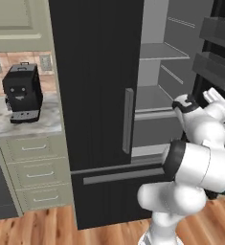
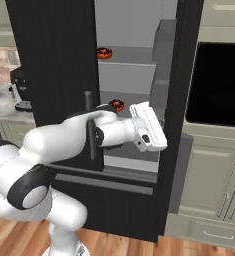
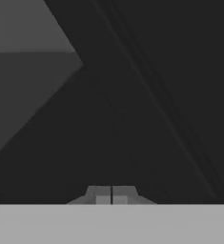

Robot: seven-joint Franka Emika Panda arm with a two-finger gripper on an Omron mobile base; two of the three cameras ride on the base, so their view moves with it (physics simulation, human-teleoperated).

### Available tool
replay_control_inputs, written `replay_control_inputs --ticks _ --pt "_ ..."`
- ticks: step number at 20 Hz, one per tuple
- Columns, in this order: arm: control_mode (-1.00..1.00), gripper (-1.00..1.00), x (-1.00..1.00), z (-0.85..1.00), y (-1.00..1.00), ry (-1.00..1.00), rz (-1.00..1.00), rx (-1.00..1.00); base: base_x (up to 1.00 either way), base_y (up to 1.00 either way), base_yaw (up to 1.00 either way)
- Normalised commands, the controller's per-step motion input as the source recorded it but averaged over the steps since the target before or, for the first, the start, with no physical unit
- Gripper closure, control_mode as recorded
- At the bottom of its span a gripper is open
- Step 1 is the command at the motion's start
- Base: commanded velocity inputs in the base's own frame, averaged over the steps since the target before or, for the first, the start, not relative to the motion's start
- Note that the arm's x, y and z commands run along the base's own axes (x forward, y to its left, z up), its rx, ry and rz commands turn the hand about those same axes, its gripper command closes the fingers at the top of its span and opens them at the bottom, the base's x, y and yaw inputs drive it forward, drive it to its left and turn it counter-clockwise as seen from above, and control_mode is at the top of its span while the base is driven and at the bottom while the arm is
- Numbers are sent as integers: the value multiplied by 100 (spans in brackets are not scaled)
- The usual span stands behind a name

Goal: Take the donuts from the fridge and place them on the empty tray on the dining counter.

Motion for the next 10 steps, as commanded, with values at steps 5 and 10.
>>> replay_control_inputs --ticks 5,10 --pt "-100 100 -75 46 17 -6 10 0 0 0 0" --pt "-100 100 -98 100 54 29 41 -2 0 0 0"
